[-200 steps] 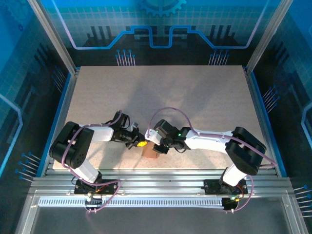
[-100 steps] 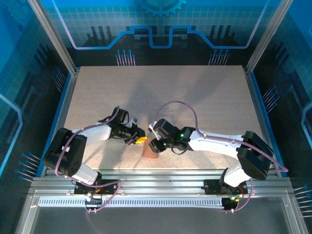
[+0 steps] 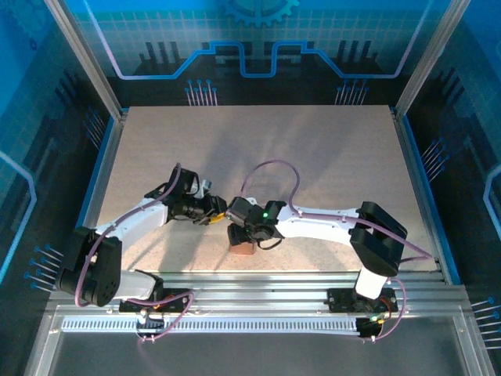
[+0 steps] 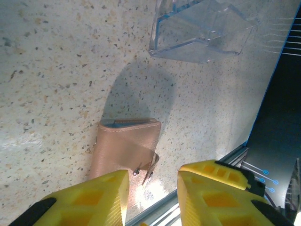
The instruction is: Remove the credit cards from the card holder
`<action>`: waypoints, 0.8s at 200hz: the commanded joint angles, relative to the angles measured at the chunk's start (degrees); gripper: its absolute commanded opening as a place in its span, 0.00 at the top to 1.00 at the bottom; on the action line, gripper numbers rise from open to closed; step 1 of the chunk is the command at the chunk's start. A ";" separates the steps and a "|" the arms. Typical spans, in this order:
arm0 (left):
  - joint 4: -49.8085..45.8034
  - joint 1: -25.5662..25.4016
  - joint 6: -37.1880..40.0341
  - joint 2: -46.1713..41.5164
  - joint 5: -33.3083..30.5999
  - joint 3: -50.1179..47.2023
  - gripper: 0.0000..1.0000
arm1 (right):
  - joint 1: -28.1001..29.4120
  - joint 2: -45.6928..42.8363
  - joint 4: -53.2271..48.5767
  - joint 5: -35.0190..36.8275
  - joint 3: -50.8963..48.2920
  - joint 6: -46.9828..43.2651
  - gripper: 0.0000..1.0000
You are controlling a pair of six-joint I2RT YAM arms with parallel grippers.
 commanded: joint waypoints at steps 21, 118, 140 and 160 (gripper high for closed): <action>-1.22 1.98 1.77 -2.28 -0.56 -2.50 0.67 | 0.34 4.66 -6.55 3.80 5.04 5.48 0.22; -1.13 2.96 2.23 -2.41 0.47 -3.12 0.67 | -1.22 9.02 -7.69 5.32 6.80 6.96 0.45; -0.65 2.96 1.81 -2.15 0.77 -3.12 0.67 | -1.08 7.40 -7.70 5.66 5.36 7.25 0.51; -0.18 2.96 1.18 -1.89 1.14 -3.12 0.67 | -1.09 5.73 -8.21 6.53 4.25 7.37 0.56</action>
